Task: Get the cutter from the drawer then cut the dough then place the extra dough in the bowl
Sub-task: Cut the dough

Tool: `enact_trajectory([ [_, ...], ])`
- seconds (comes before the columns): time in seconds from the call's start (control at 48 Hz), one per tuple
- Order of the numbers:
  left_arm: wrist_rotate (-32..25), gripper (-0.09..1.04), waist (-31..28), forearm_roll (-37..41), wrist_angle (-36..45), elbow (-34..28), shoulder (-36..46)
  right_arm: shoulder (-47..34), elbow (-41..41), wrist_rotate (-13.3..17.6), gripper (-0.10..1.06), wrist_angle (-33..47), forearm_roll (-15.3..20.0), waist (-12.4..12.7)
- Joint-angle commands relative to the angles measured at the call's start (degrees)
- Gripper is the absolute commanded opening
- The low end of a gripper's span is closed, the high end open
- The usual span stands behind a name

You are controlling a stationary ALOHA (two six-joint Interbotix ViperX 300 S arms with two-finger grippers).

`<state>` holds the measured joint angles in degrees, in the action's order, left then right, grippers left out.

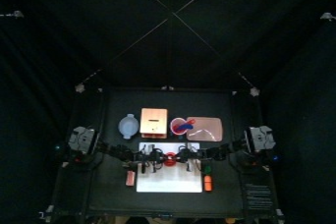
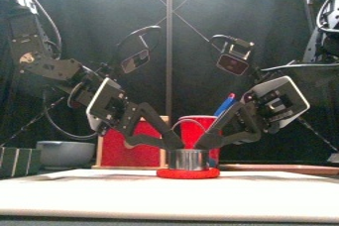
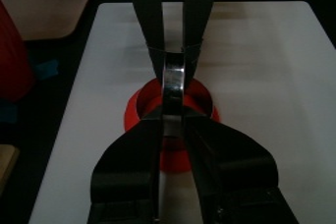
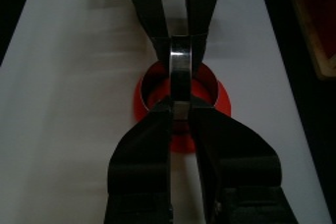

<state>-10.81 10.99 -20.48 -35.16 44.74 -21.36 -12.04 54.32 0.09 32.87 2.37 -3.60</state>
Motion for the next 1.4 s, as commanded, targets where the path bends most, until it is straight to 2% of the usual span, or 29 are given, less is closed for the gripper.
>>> enact_trajectory([
  [0.021, 0.09, 0.59, 0.97, 0.26, 4.31, 0.62, -2.20, -3.16, 0.26, 0.26, 0.42, -3.87, -0.09, 0.09],
  [0.417, -0.26, 0.60, 0.35, 2.29, 3.87, -0.70, 3.87, 5.36, -0.26, 0.26, 0.42, -5.27, -0.79, -0.18],
  [0.688, -0.35, 0.66, 0.35, 3.87, 3.96, -2.20, 5.19, 7.21, -1.32, 0.44, 0.45, -5.89, 0.44, -0.26],
  [0.812, -0.35, 0.74, 0.35, 3.87, 3.78, -2.55, 5.19, 7.21, -2.29, 0.35, 0.52, -6.06, 0.26, -0.18],
  [1.0, -0.53, 0.86, -0.35, 3.78, 3.34, -3.08, 5.36, 7.29, -3.60, 0.35, 0.69, -6.06, 0.18, -0.26],
  [1.167, -0.53, 0.87, -0.62, 3.87, 2.99, -3.34, 6.42, 8.09, -4.57, 0.35, 0.78, -6.06, 0.18, -0.35],
  [1.396, -0.44, 0.87, -0.62, 3.69, 3.34, -2.20, 10.28, 10.02, -4.57, 0.70, 0.80, -7.29, -0.09, -0.79],
])
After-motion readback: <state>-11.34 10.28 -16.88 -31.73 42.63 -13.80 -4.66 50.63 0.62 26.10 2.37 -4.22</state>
